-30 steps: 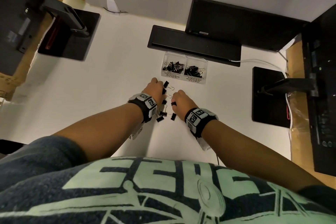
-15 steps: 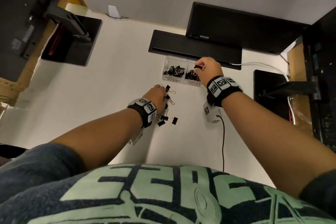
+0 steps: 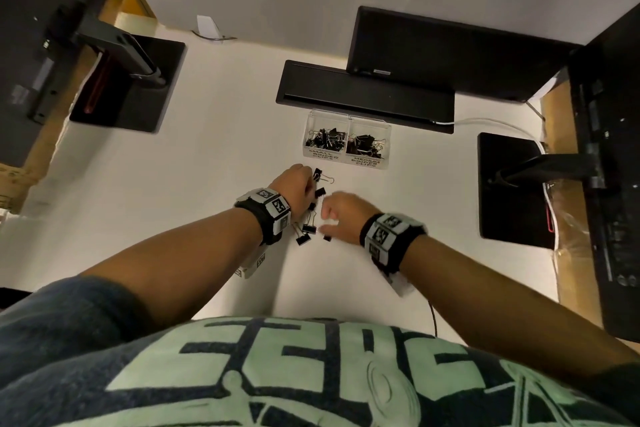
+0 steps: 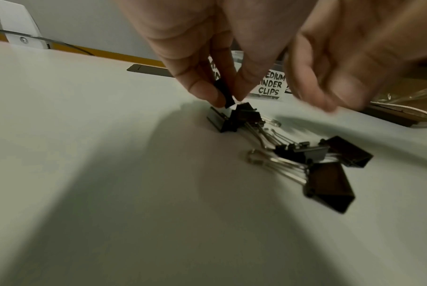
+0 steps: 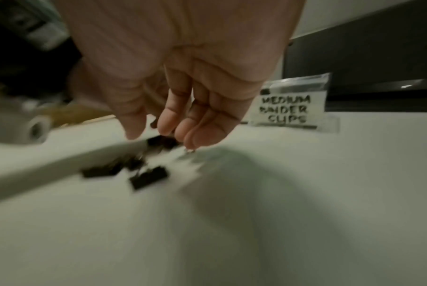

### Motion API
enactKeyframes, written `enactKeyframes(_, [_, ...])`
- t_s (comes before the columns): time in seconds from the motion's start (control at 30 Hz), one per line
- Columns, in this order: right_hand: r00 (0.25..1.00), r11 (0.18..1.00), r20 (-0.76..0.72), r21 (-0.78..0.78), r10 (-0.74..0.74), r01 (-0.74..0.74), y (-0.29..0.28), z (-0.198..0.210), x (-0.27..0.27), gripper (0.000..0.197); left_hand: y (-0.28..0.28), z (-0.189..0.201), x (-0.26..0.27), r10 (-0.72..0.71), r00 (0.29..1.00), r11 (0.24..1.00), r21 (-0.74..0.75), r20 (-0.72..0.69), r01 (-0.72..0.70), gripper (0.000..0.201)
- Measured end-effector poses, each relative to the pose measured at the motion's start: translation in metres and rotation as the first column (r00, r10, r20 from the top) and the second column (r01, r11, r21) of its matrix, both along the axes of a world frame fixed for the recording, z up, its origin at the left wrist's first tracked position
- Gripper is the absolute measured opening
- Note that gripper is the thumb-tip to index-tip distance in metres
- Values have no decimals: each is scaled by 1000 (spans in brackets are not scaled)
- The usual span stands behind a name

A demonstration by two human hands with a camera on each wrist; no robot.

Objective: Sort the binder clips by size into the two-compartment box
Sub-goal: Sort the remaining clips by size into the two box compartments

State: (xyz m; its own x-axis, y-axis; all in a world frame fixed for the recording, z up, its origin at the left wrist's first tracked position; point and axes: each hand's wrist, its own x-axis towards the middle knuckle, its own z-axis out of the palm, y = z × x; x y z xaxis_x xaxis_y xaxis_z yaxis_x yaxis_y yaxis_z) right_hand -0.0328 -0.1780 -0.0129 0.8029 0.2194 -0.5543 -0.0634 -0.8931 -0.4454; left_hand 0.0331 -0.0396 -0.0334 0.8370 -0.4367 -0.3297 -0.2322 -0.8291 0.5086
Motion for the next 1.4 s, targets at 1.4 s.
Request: enactKeyframes(1.4, [893, 957, 362, -8, -267, 289, -38, 20, 50, 22, 2, 6, 18, -358, 933, 893, 280, -29, 351, 66])
